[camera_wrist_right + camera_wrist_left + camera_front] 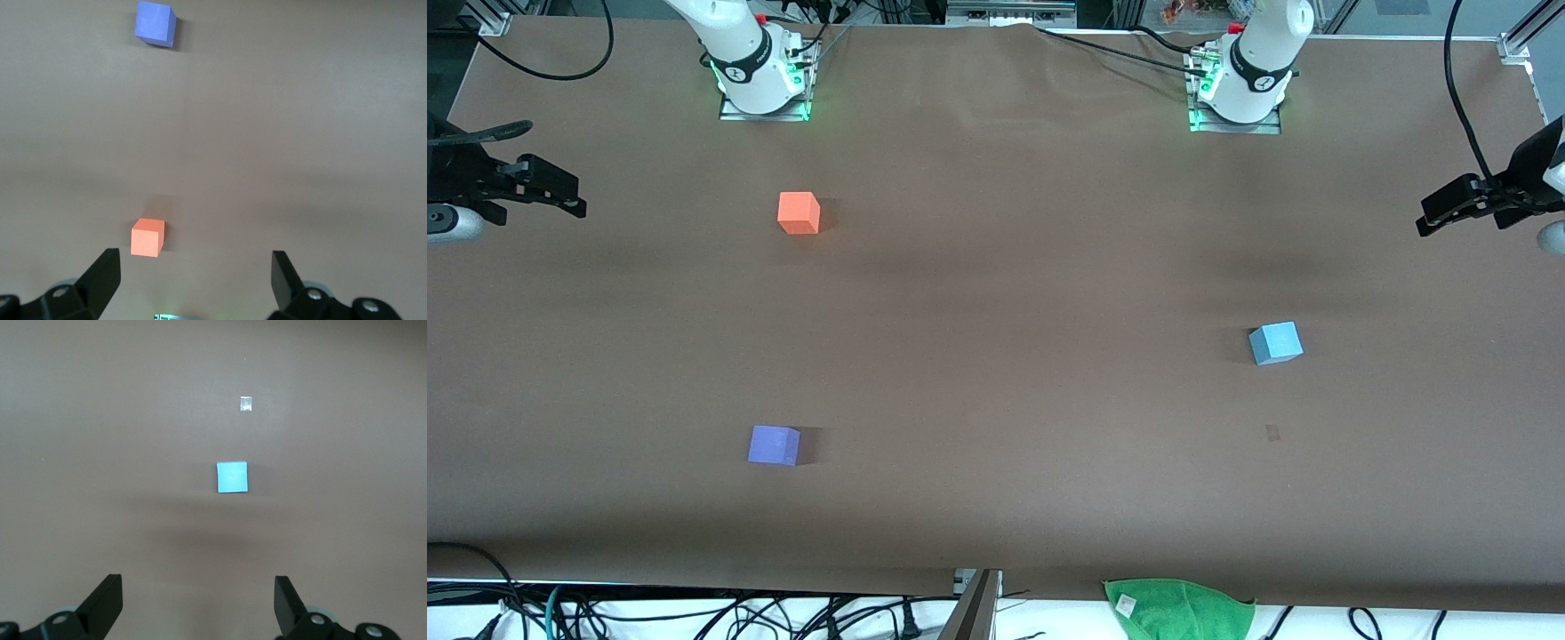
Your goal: Place blue block between orange and purple blocks
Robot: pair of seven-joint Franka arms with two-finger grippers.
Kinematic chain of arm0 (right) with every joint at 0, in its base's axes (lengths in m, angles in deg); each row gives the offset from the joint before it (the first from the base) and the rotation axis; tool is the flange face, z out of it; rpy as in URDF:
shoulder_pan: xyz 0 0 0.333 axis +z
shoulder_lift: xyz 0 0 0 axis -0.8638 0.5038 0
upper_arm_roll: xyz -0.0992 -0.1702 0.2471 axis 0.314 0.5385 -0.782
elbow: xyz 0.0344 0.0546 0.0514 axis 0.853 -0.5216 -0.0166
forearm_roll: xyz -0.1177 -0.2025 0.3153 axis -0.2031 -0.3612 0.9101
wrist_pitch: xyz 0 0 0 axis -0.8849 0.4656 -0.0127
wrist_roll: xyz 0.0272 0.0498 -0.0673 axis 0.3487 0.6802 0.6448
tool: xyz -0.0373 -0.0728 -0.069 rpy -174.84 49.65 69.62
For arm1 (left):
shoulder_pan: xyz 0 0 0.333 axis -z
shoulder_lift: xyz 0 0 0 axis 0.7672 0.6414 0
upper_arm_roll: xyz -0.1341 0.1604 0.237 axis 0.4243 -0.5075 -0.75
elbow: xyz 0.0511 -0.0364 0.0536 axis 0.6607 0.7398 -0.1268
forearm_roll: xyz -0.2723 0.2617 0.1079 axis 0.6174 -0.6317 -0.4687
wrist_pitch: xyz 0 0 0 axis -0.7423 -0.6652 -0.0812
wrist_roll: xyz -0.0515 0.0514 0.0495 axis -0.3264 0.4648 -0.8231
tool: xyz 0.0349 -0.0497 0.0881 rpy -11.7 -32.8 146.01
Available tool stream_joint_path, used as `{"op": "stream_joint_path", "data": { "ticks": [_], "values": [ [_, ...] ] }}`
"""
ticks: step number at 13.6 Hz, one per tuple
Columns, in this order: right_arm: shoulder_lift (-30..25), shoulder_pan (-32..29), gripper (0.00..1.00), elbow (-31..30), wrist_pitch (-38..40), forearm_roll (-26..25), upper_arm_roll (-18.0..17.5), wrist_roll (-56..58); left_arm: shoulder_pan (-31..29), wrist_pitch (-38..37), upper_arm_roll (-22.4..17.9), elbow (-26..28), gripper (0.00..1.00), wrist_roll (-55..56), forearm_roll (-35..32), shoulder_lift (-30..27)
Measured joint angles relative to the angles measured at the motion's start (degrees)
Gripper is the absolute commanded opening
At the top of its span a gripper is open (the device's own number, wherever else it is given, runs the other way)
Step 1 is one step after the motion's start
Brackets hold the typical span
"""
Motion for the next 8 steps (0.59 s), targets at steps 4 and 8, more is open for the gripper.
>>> {"op": "stream_joint_path", "data": {
  "ticks": [4,8],
  "values": [
    [0.12,0.0,1.0,0.11,0.0,0.0,0.01,0.0,-0.02,-0.28,-0.01,-0.13,1.0,0.0,0.0,0.0],
    [0.12,0.0,1.0,0.15,0.0,0.0,-0.01,0.0,-0.05,-1.24,-0.01,-0.16,1.0,0.0,0.0,0.0]
  ]
}}
